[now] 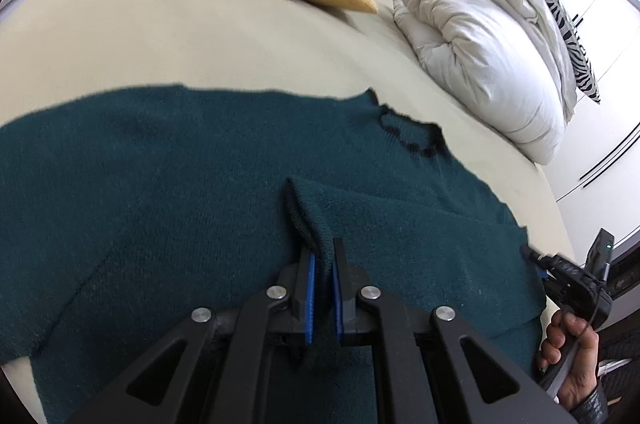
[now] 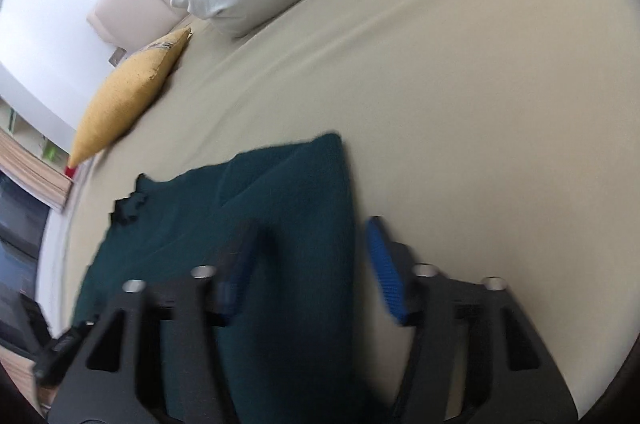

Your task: Fold small clothes

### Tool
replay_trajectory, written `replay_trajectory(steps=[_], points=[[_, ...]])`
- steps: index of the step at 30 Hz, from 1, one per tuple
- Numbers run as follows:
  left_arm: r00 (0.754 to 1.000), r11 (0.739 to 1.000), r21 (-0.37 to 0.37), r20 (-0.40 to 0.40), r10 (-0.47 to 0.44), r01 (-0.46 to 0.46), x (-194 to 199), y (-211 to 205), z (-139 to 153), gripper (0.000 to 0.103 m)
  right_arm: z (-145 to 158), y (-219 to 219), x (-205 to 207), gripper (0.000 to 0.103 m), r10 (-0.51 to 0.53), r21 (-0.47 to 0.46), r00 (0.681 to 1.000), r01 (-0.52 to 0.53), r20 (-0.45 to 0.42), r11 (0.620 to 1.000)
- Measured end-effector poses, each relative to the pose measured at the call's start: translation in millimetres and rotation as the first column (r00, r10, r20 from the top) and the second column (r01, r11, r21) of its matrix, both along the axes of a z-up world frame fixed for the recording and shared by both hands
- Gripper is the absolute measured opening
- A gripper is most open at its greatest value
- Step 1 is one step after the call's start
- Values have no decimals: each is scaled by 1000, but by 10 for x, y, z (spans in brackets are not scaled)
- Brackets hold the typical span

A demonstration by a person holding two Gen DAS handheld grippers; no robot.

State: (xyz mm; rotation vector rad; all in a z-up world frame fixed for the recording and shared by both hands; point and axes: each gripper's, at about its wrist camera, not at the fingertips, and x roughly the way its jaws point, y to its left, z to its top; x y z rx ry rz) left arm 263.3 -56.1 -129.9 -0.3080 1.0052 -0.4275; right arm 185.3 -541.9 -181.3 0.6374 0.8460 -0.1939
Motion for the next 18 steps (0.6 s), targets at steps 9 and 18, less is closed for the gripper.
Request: replay_trajectory(steps=[9, 18], points=[[999, 1000, -15, 33, 10, -9, 9, 30, -172, 10, -96, -90, -77, 5, -36, 0, 999, 36, 37, 999], [999, 1000, -23, 36, 9, -8, -1, 45, -191, 11, 360, 68, -441, 13, -88, -53, 990, 94, 111, 994]])
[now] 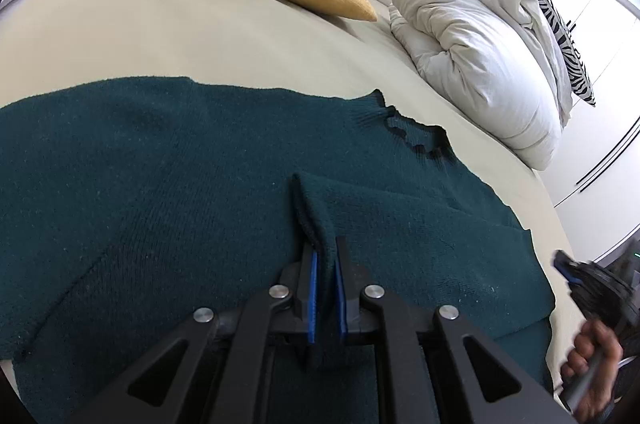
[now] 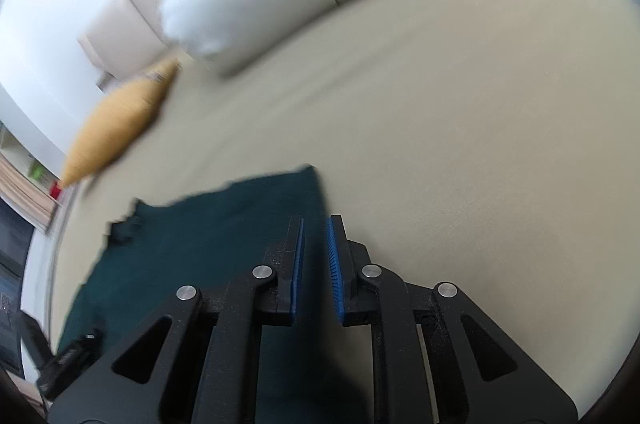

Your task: Fold small clothes

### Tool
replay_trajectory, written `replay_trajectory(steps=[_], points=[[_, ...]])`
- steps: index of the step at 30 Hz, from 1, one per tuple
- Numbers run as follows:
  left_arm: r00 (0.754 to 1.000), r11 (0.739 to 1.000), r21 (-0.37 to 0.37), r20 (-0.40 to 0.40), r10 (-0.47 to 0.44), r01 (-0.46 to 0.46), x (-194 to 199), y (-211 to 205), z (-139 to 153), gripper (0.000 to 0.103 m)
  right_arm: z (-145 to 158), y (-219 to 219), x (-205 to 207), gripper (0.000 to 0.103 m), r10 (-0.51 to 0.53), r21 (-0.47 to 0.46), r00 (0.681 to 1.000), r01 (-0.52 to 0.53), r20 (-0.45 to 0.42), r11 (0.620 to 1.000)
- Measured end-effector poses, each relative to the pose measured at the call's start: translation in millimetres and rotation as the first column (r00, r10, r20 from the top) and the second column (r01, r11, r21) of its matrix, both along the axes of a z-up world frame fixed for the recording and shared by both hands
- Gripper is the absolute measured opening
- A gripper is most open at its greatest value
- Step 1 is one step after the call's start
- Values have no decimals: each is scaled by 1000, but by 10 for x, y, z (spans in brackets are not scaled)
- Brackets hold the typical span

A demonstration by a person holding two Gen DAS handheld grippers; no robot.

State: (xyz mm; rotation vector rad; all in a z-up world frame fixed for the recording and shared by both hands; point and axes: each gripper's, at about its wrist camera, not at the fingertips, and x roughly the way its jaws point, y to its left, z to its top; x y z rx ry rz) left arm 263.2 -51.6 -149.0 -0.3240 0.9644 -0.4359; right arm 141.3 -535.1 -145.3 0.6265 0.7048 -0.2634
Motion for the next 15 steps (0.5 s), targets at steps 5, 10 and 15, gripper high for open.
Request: replay_trajectory(steps=[5, 10, 15], points=[[1000, 1000, -30, -5, 3, -4, -4, 32, -27, 11, -130, 399, -57, 13, 126, -31, 990, -128, -60, 991], [999, 998, -68, -52, -2, -1, -31, 115, 25, 17, -437, 139, -27, 11, 116, 142, 993, -111, -25, 984], [997, 987, -139, 3, 78, -76, -511, 731, 488, 68, 110, 399, -338, 36, 76, 21, 996, -77, 37, 997]])
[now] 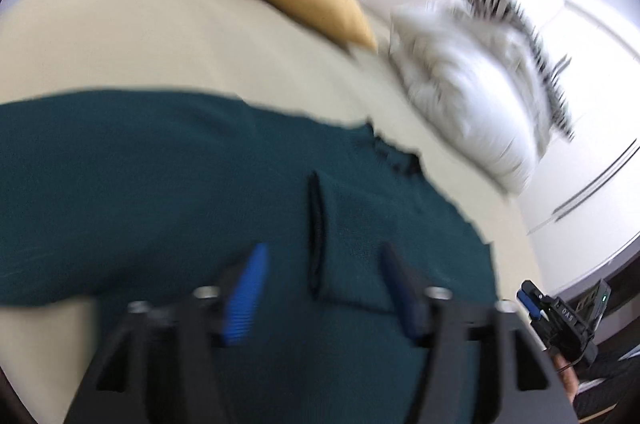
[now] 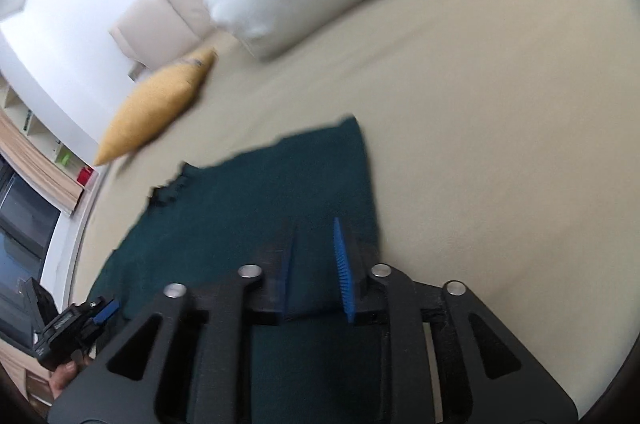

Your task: Fold small clothes

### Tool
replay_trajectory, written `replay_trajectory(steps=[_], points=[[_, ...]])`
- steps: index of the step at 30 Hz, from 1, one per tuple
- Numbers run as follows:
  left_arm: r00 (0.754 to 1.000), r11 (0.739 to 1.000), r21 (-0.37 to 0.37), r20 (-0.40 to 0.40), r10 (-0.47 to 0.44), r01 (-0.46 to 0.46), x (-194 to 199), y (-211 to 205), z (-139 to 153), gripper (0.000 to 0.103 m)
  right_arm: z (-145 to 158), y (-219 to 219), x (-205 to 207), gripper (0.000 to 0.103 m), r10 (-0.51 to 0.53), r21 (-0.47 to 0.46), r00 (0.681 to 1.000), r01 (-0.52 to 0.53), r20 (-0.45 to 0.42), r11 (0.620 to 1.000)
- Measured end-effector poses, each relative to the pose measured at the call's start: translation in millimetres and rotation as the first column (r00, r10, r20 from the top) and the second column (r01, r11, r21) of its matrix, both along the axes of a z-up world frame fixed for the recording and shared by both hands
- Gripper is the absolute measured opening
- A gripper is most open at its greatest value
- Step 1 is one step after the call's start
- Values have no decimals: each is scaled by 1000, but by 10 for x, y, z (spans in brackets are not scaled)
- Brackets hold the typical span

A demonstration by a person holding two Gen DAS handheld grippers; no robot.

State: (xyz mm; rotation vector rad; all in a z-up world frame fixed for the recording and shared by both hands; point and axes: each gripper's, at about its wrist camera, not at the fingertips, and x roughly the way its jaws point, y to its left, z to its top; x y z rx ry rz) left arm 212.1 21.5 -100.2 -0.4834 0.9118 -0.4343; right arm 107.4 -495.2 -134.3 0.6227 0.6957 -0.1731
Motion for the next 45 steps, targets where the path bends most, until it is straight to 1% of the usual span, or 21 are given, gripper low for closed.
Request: replay_trajectory(steps=[1, 4, 6, 9, 11, 13, 14, 20, 21, 23, 24, 25, 27, 29, 31, 33, 34, 37, 41, 43, 45], points=[[1000, 1000, -10, 8, 23, -23, -68, 151, 53, 68, 167, 148, -123, 54, -3, -42, 999, 5, 38, 999], [983, 980, -80, -3, 184, -184, -357, 1067, 155, 68, 465, 566, -377, 93, 8, -125, 992, 7, 124, 992], [956, 951, -95, -21, 292, -293, -525, 1608, 141, 68, 613, 918, -521, 95, 54, -167, 984, -25, 171, 986], [865, 856, -128, -86, 494, -501, -857, 2516, 26, 68, 719, 1329, -634, 95, 187, -142, 963, -161, 193, 977], [775, 758, -161, -145, 615, -632, -1131, 3068, -97, 68, 705, 1564, -663, 95, 231, -81, 952, -218, 201, 972], [713, 683, -207, -197, 672, -701, -1312, 3373, -216, 69, 667, 1756, -646, 95, 260, -43, 948, -257, 183, 966], [700, 657, -242, -221, 679, -714, -1356, 3463, -285, 68, 638, 1863, -642, 95, 272, -17, 946, -273, 174, 962], [677, 588, -348, -249, 693, -730, -1183, 3557, -471, 64, 521, 2273, -663, 90, 319, 54, 939, -328, 132, 943], [666, 575, -348, -262, 698, -740, -1127, 3581, -512, 56, 519, 2348, -690, 89, 324, 50, 937, -333, 133, 942], [629, 528, -353, -313, 712, -773, -1041, 3675, -619, 24, 553, 2390, -748, 87, 330, 37, 934, -337, 135, 941], [621, 521, -345, -328, 712, -780, -997, 3695, -632, 17, 553, 2380, -781, 86, 328, 36, 935, -335, 137, 941], [615, 523, -331, -332, 715, -786, -979, 3688, -614, 8, 552, 2354, -771, 85, 325, 37, 935, -333, 138, 942], [628, 547, -316, -292, 722, -775, -961, 3666, -474, 8, 561, 2267, -850, 84, 314, 38, 939, -322, 140, 946], [667, 612, -277, -198, 718, -741, -938, 3468, -203, 8, 534, 2157, -893, 84, 307, 40, 942, -315, 136, 948], [712, 672, -250, -130, 690, -697, -837, 3284, 24, 8, 490, 2025, -938, 82, 302, 49, 945, -310, 126, 949], [786, 766, -198, -41, 617, -611, -673, 2893, 324, 8, 396, 1958, -917, 82, 292, 71, 950, -301, 113, 951], [832, 824, -150, 22, 555, -546, -574, 2563, 514, 8, 361, 1926, -943, 82, 286, 80, 951, -296, 113, 952], [912, 923, -15, 149, 381, -383, -372, 1673, 846, 9, 281, 1806, -1010, 81, 262, 92, 958, -273, 113, 958], [969, 977, 139, 208, 131, -161, -305, 380, 822, 9, 180, 1557, -1114, 81, 215, 126, 970, -228, 113, 965], [980, 978, 199, 199, 25, -66, -334, -183, 681, 10, 137, 1453, -1119, 81, 196, 142, 975, -210, 109, 967], [986, 960, 280, 151, -66, 22, -340, -659, 377, 11, 74, 1346, -1128, 82, 179, 162, 979, -194, 99, 968]])
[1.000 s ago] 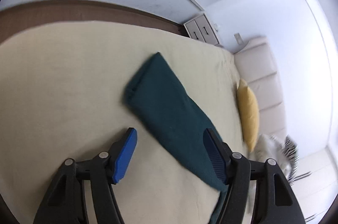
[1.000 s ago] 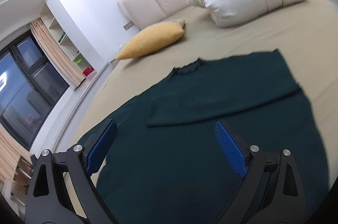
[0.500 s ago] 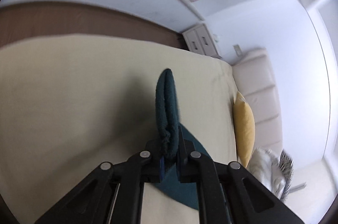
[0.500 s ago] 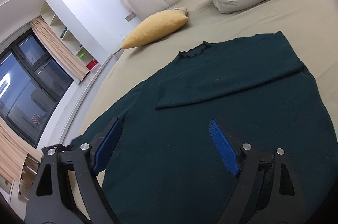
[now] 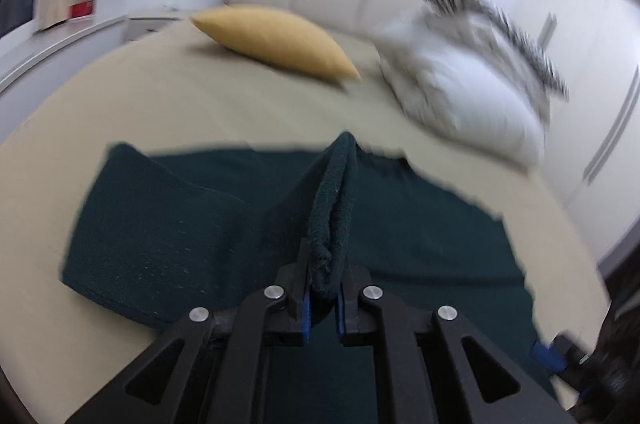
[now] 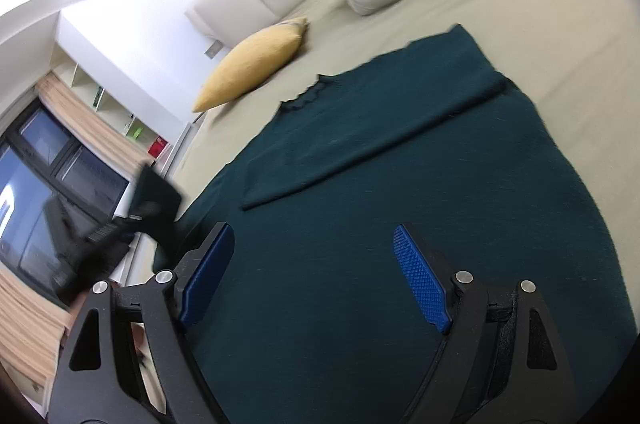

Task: Fold small clothes
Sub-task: 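Grasp the other sleeve with the left tool and fold it across the body, then open the left tool and release the folded sleeve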

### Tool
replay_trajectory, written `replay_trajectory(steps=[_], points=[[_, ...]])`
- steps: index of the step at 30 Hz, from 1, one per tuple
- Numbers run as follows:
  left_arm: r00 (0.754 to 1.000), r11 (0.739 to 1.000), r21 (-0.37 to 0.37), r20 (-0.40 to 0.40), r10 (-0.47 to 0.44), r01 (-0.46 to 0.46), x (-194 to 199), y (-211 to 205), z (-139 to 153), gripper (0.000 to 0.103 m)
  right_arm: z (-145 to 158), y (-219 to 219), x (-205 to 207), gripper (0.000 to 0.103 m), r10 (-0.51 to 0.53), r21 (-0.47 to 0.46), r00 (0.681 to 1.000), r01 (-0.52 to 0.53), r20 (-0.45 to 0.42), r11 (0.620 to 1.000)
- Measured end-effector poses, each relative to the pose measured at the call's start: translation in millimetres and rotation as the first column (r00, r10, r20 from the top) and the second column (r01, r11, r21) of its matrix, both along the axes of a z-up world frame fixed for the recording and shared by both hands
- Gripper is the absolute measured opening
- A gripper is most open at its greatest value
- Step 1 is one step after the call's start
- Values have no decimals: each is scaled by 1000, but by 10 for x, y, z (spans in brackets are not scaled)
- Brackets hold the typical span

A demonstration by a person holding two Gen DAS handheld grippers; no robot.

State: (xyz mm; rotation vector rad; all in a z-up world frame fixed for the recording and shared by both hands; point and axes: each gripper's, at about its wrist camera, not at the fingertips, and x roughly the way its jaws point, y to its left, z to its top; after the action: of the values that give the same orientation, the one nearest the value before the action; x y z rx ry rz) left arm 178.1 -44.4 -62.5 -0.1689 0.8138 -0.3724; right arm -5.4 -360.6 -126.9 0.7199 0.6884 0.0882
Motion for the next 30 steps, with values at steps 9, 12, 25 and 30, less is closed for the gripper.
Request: replay_trajectory(steps=[9, 12, 25, 30], points=[[991, 992, 41, -55, -120, 122, -580, -22, -265, 80, -271, -36, 272, 83, 62, 76, 995, -56, -77, 996], [991, 992, -12, -40, -129, 128, -685, 239, -128, 80, -253, 227, 565, 83, 145, 97, 987, -137, -71, 986], [985, 974, -162, -91, 144, -157, -294, 1461, -151, 78, -392, 1232, 1619, 6, 287, -131, 921, -329, -262, 935], [980, 965, -178, -74, 183, -194, -89, 1564, -52, 78, 178, 1168, 1485, 6, 336, -197, 933, -357, -131, 913]])
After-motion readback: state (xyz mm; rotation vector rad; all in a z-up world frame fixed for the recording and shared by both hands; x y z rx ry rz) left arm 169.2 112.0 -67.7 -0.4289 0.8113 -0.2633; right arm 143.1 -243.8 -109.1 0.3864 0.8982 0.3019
